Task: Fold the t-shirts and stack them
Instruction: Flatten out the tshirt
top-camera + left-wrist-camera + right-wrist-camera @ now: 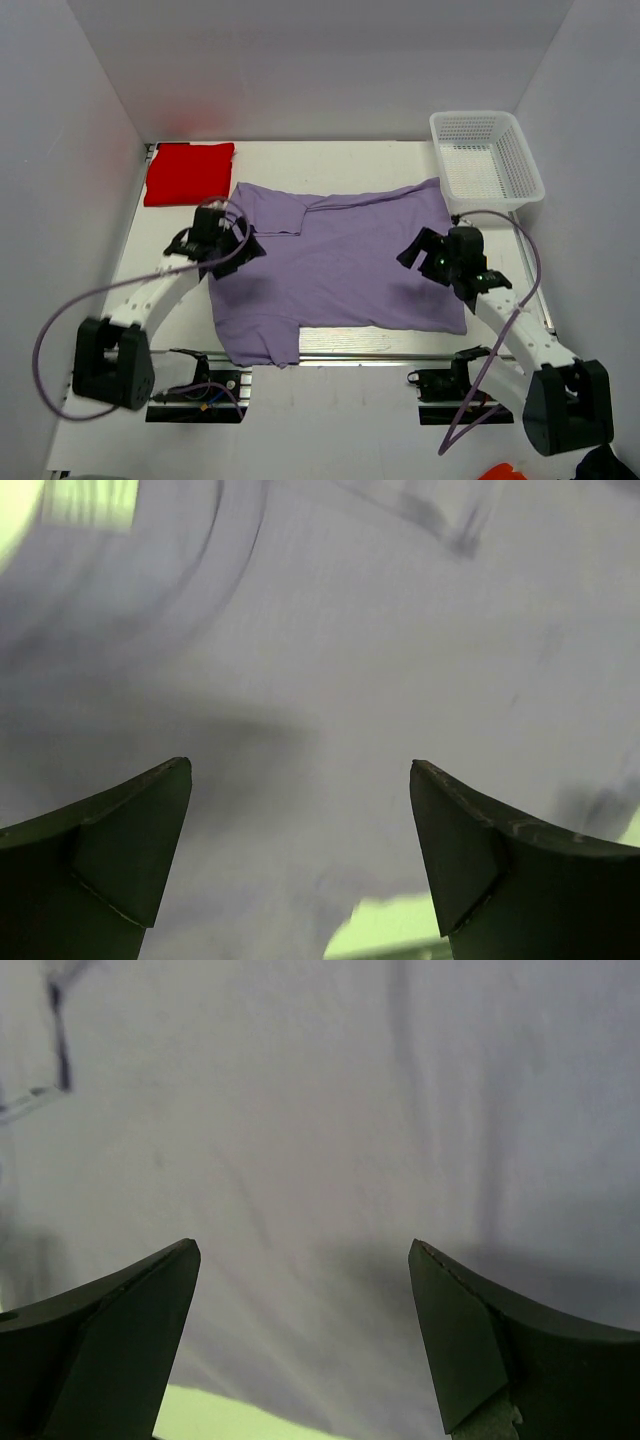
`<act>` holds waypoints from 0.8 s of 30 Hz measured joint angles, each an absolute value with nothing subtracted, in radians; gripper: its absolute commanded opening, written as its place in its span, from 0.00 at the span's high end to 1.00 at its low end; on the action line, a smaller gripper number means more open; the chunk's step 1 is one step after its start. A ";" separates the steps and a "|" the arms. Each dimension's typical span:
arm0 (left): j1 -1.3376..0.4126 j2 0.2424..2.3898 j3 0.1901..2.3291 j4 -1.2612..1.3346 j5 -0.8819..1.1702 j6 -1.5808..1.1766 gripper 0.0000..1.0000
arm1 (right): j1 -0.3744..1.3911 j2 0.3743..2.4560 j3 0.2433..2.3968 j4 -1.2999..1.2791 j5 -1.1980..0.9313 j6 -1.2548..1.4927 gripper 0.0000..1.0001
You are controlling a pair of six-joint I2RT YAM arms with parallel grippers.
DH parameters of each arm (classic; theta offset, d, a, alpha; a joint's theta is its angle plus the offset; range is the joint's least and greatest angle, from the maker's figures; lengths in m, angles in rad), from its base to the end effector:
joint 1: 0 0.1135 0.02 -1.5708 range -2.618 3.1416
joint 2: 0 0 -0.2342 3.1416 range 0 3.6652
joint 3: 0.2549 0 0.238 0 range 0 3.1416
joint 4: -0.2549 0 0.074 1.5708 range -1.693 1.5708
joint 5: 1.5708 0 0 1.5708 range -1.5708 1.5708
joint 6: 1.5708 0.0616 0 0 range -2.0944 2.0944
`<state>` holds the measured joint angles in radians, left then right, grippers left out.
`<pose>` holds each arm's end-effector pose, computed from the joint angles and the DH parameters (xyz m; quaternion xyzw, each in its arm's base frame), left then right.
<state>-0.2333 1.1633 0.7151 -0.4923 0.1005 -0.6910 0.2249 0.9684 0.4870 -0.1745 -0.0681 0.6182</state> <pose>0.2325 -0.0616 0.1735 -0.2002 0.9283 -0.1808 0.2558 0.2199 0.0546 0.1704 0.1605 0.8823 0.2085 0.3903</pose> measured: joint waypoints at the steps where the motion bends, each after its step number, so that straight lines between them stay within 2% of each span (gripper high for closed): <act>1: -0.233 1.222 0.757 -0.477 0.089 -0.679 0.00 | 0.224 0.993 0.513 -0.159 -0.072 0.610 0.09; 3: -0.233 1.355 0.849 -0.440 0.069 -0.650 0.05 | 0.224 1.045 0.556 -0.121 -0.078 0.594 0.09; 7: -0.230 1.596 1.013 -0.375 0.045 -0.604 0.05 | 0.225 1.125 0.600 -0.088 -0.082 0.578 0.09; 13: -0.224 1.821 1.192 -0.381 -0.010 -0.567 0.07 | 0.224 1.190 0.639 -0.088 -0.071 0.562 0.09; 15: -0.224 1.860 1.226 -0.385 -0.028 -0.561 0.13 | 0.224 1.213 0.656 -0.087 -0.066 0.559 0.09; 18: -0.224 1.892 1.249 -0.385 -0.047 -0.554 0.31 | 0.224 1.245 0.678 -0.085 -0.063 0.555 0.09; 19: -0.224 1.902 1.254 -0.384 -0.049 -0.551 0.49 | 0.224 1.258 0.684 -0.085 -0.062 0.553 0.09; 22: -0.224 1.941 1.290 -0.383 -0.048 -0.548 0.79 | 0.224 1.286 0.693 -0.085 -0.062 0.550 0.09; 23: -0.224 1.958 1.308 -0.381 -0.046 -0.547 0.98 | 0.224 1.293 0.694 -0.086 -0.062 0.549 0.09; 24: -0.224 1.973 1.328 -0.379 -0.044 -0.539 1.00 | 0.224 1.299 0.694 -0.085 -0.062 0.548 0.09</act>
